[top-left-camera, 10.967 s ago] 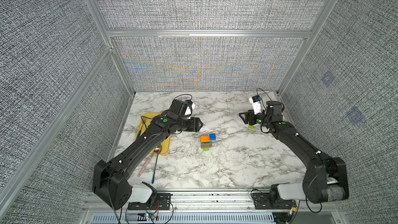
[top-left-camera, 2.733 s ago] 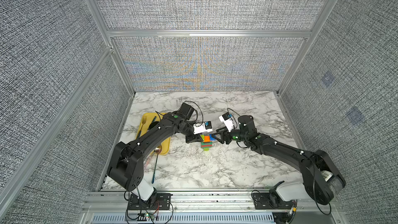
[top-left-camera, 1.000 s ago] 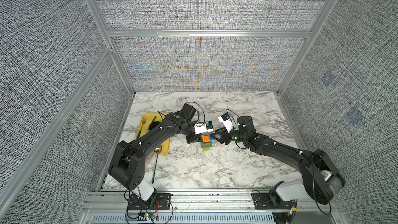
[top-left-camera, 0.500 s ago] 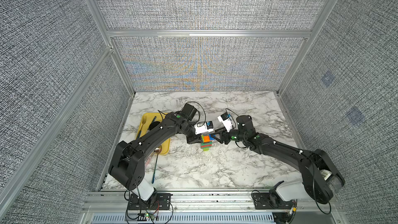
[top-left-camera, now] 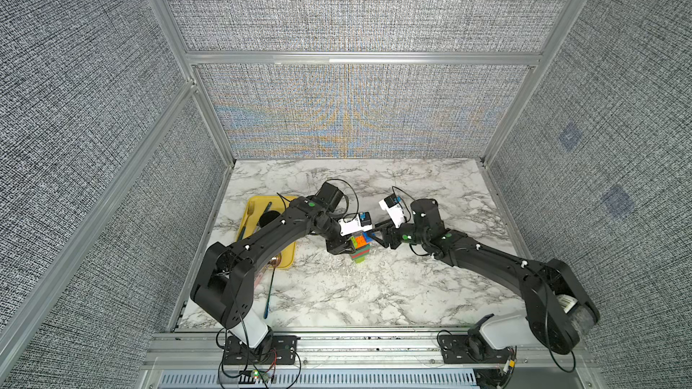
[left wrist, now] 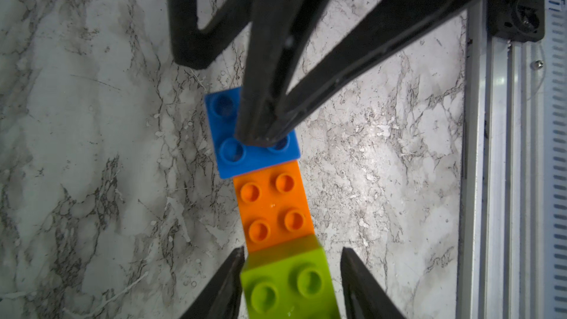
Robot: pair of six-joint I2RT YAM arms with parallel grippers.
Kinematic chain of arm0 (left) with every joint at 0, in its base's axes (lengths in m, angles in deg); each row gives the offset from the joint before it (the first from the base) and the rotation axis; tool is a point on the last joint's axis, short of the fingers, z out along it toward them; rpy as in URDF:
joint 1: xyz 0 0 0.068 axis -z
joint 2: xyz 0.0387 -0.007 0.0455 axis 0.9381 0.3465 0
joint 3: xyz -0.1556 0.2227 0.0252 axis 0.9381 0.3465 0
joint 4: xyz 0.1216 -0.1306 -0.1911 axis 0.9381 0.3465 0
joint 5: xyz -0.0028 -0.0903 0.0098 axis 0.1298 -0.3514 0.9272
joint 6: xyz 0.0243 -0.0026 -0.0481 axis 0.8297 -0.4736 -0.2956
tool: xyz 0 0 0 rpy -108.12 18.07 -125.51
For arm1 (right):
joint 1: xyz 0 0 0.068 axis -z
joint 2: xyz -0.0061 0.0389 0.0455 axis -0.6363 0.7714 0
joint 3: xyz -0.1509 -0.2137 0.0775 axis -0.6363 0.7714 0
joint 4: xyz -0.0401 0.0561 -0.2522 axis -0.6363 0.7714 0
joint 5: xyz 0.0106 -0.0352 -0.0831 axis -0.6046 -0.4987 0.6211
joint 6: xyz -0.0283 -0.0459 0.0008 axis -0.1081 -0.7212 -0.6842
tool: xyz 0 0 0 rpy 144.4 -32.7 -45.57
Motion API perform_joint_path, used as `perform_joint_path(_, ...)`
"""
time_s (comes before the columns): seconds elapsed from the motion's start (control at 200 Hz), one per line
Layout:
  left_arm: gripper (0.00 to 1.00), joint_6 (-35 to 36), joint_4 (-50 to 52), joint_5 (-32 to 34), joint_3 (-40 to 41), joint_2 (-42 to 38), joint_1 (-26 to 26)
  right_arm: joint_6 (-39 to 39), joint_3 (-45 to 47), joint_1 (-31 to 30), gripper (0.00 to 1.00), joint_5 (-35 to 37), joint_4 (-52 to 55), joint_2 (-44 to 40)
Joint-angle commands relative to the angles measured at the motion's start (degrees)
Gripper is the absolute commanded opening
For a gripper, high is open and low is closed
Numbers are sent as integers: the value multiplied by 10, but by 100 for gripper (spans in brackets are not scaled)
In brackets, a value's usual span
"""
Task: Assemble a carrot with lego
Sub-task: Assemble the lego brick with the lego brick.
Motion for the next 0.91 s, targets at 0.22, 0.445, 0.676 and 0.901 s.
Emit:
perform_joint_path(0.22,61,-87,-83,-4,42,-19,2,0,-2,0,56,-1,5,-8)
perform_joint_path(0.445,64,-139,-141,8,74,-22,11,3,-5,0,59,1,7,-20)
perform_joint_path(0.676,62,-163,-182,11,98,-29,18,2,-3,1,59,8,13,-25)
perform_joint_path(0.901,53,-169,-198,15,107,-40,18,-3,6,15,59,16,25,-44)
